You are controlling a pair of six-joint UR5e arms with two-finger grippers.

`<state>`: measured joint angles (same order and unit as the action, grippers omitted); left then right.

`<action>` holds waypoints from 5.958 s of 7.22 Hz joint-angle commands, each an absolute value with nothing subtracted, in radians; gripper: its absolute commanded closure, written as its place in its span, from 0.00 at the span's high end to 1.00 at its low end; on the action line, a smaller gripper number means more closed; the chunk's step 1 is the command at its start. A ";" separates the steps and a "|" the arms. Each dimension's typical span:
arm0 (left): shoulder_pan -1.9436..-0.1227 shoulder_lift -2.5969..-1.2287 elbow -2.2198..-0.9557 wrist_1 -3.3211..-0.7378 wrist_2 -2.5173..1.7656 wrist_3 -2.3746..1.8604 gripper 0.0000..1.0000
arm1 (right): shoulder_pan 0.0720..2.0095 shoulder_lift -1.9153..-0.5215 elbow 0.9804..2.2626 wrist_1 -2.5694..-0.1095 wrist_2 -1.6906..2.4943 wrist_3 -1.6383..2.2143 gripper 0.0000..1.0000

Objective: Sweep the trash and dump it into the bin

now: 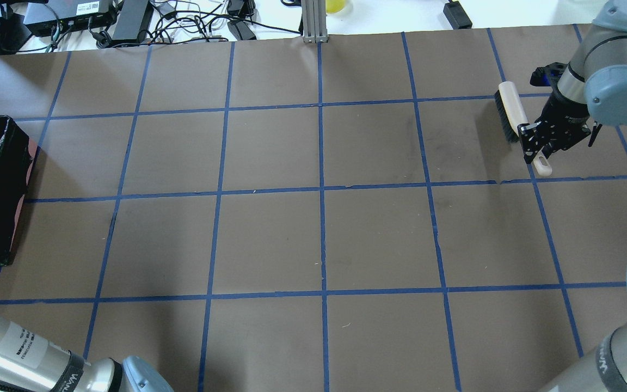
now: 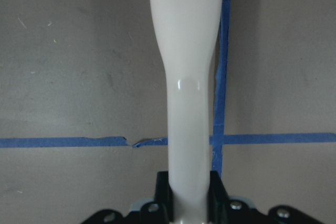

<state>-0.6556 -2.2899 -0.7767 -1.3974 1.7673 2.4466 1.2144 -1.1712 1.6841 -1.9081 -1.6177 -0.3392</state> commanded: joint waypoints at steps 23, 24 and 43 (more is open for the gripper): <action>-1.296 -2.226 -1.185 -1.323 1.566 1.847 0.00 | 1.371 -1.508 1.536 -1.752 -1.569 -0.175 1.00; -1.316 -2.226 -1.204 -1.280 1.563 1.853 0.00 | 1.387 -1.505 1.536 -1.747 -1.571 -0.173 1.00; -1.497 -1.884 -1.334 -1.573 1.517 1.191 0.92 | 1.505 -1.542 1.549 -1.621 -1.575 -0.018 1.00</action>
